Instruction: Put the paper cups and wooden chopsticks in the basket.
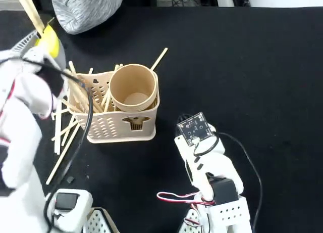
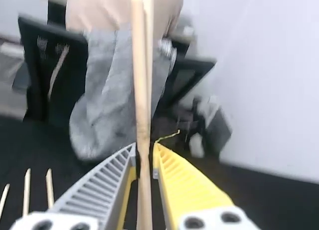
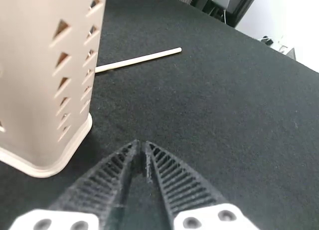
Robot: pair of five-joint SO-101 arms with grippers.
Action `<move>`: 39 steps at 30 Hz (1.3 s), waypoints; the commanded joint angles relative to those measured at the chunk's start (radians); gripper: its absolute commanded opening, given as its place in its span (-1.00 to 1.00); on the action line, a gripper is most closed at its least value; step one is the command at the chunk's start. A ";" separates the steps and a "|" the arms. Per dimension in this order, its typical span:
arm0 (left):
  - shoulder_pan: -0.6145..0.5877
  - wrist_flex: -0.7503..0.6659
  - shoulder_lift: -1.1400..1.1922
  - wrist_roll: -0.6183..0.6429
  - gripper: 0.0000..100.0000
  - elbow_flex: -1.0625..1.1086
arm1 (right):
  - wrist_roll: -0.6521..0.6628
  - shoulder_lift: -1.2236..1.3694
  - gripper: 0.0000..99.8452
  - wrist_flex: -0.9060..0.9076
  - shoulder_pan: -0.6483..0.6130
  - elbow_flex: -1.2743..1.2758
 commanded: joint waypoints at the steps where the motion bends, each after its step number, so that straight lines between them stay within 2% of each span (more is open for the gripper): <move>1: 0.004 -0.408 -0.204 0.006 -0.94 0.438 | 0.008 -0.088 -0.97 0.003 0.014 -0.028; 5: 0.005 -0.669 -0.341 0.006 -0.94 0.762 | 0.008 -0.088 -0.97 0.003 0.014 -0.028; 8: 0.008 -0.772 -0.419 0.006 -0.94 0.932 | 0.008 -0.088 -0.97 0.003 0.014 -0.028; 13: 0.010 -0.853 -0.505 -0.055 -0.94 1.118 | 0.008 -0.088 -0.97 0.003 0.014 -0.028; 19: 0.010 -0.853 -0.586 -0.126 -0.94 1.231 | 0.008 -0.088 -0.97 0.003 0.014 -0.027; 21: 0.012 -0.810 -0.601 -0.149 -0.87 1.230 | 0.008 -0.088 -0.97 0.003 0.014 -0.027; 26: 0.012 -0.595 -0.617 -0.149 -0.55 1.135 | 0.008 -0.088 -0.97 0.003 0.014 -0.027; 33: -0.004 -0.404 -0.608 -0.147 -0.52 0.961 | 0.008 -0.088 -0.97 0.003 0.014 -0.027; 39: -0.176 -0.206 -0.606 -0.094 -0.52 0.805 | 0.008 -0.088 -0.97 0.003 0.014 -0.025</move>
